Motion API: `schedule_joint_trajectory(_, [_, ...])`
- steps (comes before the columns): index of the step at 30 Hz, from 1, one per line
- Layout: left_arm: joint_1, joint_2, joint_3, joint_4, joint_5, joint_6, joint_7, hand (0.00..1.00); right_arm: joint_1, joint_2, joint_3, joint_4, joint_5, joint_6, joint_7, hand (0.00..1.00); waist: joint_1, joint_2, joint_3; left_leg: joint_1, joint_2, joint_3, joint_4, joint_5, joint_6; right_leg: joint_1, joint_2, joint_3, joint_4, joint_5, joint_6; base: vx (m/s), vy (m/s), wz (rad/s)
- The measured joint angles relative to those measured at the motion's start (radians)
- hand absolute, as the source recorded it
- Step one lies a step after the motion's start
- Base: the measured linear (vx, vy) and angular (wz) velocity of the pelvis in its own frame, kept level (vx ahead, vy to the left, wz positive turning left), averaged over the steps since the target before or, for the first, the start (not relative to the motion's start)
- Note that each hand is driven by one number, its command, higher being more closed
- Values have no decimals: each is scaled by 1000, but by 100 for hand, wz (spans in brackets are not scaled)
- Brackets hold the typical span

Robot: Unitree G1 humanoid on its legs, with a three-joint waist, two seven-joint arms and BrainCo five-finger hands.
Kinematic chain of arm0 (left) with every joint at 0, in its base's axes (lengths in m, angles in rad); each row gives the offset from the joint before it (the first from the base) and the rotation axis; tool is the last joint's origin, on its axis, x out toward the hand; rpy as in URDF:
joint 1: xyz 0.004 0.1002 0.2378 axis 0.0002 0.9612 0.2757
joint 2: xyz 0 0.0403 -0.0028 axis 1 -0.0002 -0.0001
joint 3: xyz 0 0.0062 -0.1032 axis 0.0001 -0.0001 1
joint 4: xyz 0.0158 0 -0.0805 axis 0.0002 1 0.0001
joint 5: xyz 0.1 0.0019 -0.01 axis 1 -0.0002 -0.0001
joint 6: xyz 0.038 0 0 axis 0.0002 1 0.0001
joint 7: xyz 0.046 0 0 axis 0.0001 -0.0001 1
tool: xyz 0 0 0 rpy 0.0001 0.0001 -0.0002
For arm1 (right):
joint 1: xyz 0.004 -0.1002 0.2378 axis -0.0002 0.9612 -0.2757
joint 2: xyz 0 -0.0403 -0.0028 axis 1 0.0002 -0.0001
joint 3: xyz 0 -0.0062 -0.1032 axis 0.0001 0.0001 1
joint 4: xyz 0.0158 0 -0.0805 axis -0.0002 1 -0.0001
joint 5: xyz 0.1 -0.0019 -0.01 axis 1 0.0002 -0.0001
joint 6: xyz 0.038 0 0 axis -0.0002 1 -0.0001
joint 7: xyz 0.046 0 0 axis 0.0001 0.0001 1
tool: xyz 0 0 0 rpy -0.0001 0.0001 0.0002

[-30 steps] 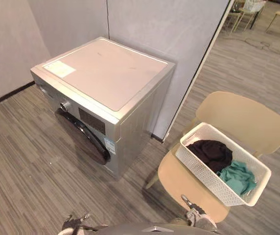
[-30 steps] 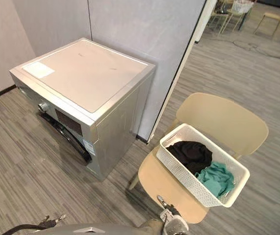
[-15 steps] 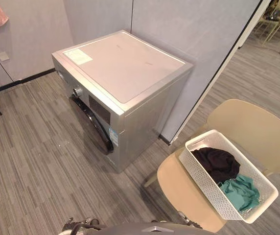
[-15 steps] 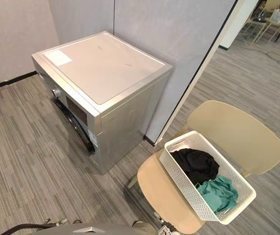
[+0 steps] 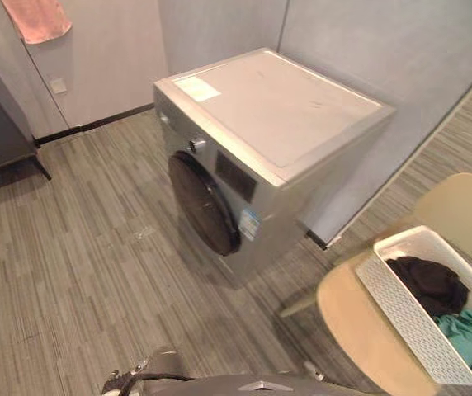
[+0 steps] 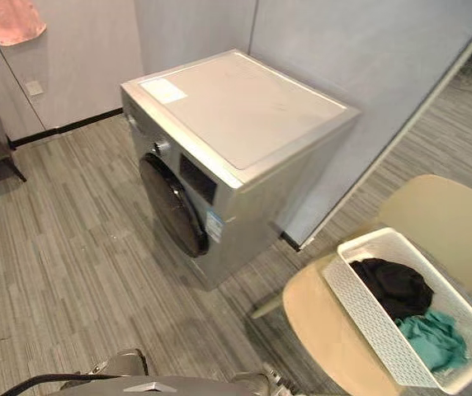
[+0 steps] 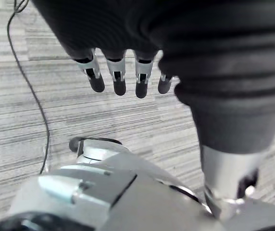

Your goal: Pick up the laundry basket with both hands and put the clothes into the washing machine.

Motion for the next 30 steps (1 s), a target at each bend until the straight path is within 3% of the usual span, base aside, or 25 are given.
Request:
schedule_joint_trajectory(1, [-1, 15, -15, 4, 10, 1, -1, 0, 6, 13, -10, 8, -23, 2, 0, 0, -1, -22, -14, 1, -39, 9, -4, -14, 19, 4, 3, -20, 20, 43, -15, 228, 145, 4])
schedule_joint_trajectory(2, [-1, 17, -27, 5, 10, 1, -1, 0, 6, 16, -16, 9, -24, 2, 0, 0, 10, -25, -17, 9, -49, 19, -3, -25, 28, 1, -10, -35, 18, 59, -16, 301, 193, -9])
schedule_joint_trajectory(5, [-3, 18, -61, 15, 8, 1, -4, 0, -7, 8, -25, 0, -24, 0, -2, 0, 15, -3, -27, 67, -80, 43, -39, -43, 54, -52, -32, 13, 136, 165, -57, 258, 259, -13])
schedule_joint_trajectory(6, [-4, 23, -96, 15, 6, 1, -8, 0, -6, 4, -11, -21, -24, -3, -5, 0, 15, 11, -28, 104, -100, 51, -83, -32, 76, -109, -50, 29, 248, 206, -93, 287, 261, 2])
schedule_joint_trajectory(7, [-7, 25, -137, 15, -8, 1, -19, 0, -6, 0, 26, -59, -22, -7, -11, 0, 12, 26, -23, 145, -116, 57, -128, -17, 100, -175, -64, 44, 383, 253, -169, 239, 208, 11])
schedule_joint_trajectory(8, [-10, 30, -157, 14, -12, 1, -24, 0, -6, 0, 48, -79, -21, -8, -12, 0, 5, 28, -24, 161, -118, 57, -143, -13, 107, -200, -63, 46, 451, 251, -173, 269, 154, 21])
schedule_joint_trajectory(10, [-16, 50, -197, 10, -18, 1, -24, 0, -19, -2, 173, -138, -15, -14, -19, 0, 0, 25, -24, 243, -119, 56, -213, -3, 117, -286, 3, 24, 658, 90, -158, 246, 46, 8])
schedule_joint_trajectory(12, [-18, 47, -205, 10, -10, 1, -23, 0, -17, -9, 267, -197, -20, -20, -17, 0, -5, 27, -23, 287, -116, 58, -256, 6, 112, -326, 59, -27, 682, -1, -155, 193, -44, -1])
schedule_joint_trajectory(13, [-18, 46, -203, 12, -7, 2, -23, 0, -18, -11, 310, -247, -22, -22, -12, 0, -13, 31, -20, 311, -108, 64, -282, 13, 107, -355, 105, -63, 643, -46, -160, 279, -163, -5])
schedule_joint_trajectory(15, [-28, 32, -178, 15, 1, 4, -22, 0, -32, -5, 359, -315, -22, -30, -11, 0, -21, 39, -9, 336, -86, 84, -304, 16, 101, -387, 154, -145, 491, -66, -165, 215, -168, -15])
schedule_joint_trajectory(16, [-27, 28, -161, 20, 2, 4, -21, 0, -45, -1, 387, -325, -22, -37, -11, 0, -19, 42, -2, 349, -79, 91, -316, 20, 88, -375, 170, -186, 350, -27, -160, 198, -199, -5])
schedule_joint_trajectory(17, [-31, 37, -130, 22, 5, 4, -22, 0, -52, 16, 422, -348, -24, -43, -10, 0, -20, 9, 4, 369, -100, 86, -342, 18, 54, -351, 171, -180, 146, 159, -171, 258, -264, 4])
schedule_joint_trajectory(18, [-43, 32, -113, 25, 8, 4, -22, 0, -54, 10, 430, -348, -25, -45, -8, 0, -21, 10, 16, 392, -88, 82, -347, 0, 27, -347, 180, -183, 171, 162, -220, 250, -292, 8])
schedule_joint_trajectory(20, [-48, -13, -81, 24, 12, 13, -22, 0, -68, -6, 462, -364, -26, -42, -7, 0, -11, 66, 26, 394, -19, 70, -324, -23, -13, -320, 242, -202, 156, 108, -219, 185, -269, 8])
schedule_joint_trajectory(22, [-55, -26, -63, 17, 11, 14, -22, 0, -70, -10, 479, -378, -27, -38, -1, 0, 1, 90, 22, 375, 17, 54, -268, -26, -14, -296, 276, -212, 131, 83, -242, 159, -221, 12])
schedule_joint_trajectory(24, [-55, -24, -46, 5, 6, 14, -19, 0, -61, -13, 497, -417, -26, -37, -1, 0, -4, 77, 30, 330, 38, 23, -141, -18, -10, -242, 286, -235, 91, 77, -251, 144, -201, 27])
schedule_joint_trajectory(26, [-55, -26, -37, -14, -11, 14, -12, 0, -22, -33, 506, -437, -24, -20, -1, 0, 13, 71, 34, 244, 55, -5, 85, -11, -23, -186, 294, -238, 51, 74, -255, 159, -143, 13])
schedule_joint_trajectory(28, [-53, -32, -37, -20, -11, 13, -1, 0, 3, -49, 517, -464, -16, -18, -2, 0, 12, 70, 36, 194, 51, -16, 179, -15, -28, -165, 294, -234, 41, 78, -249, 134, -26, -9])
schedule_joint_trajectory(30, [-48, -33, -37, -18, -12, 13, 0, 0, 23, -50, 524, -469, -13, -21, 0, 0, 13, 72, 36, 188, 48, -14, 145, -24, -18, -154, 293, -210, 40, 83, -255, 136, 60, -37])
